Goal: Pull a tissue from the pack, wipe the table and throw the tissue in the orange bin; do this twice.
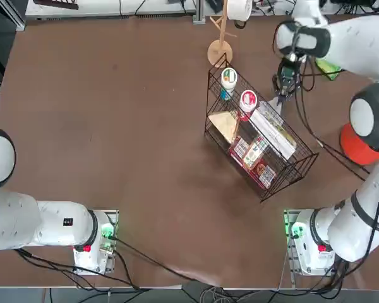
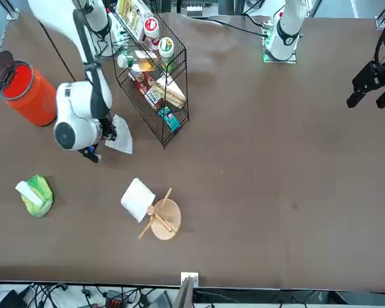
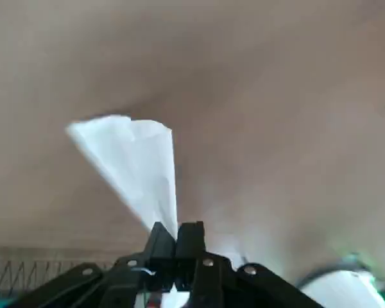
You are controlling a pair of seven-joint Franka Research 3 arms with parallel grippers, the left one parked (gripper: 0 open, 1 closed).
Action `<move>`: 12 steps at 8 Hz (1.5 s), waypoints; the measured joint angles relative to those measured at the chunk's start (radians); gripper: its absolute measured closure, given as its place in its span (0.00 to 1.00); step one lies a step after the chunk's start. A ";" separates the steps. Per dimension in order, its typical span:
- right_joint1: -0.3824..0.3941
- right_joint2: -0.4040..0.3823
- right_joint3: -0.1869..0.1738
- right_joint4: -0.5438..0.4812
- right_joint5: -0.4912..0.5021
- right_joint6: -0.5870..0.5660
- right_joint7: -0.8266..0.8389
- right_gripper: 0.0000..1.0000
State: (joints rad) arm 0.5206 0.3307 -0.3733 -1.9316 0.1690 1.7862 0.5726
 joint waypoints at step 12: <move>-0.014 -0.178 -0.325 0.252 -0.572 -0.493 -0.638 0.99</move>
State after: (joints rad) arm 0.5068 0.1524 -0.6980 -1.6792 -0.4031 1.2935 -0.0649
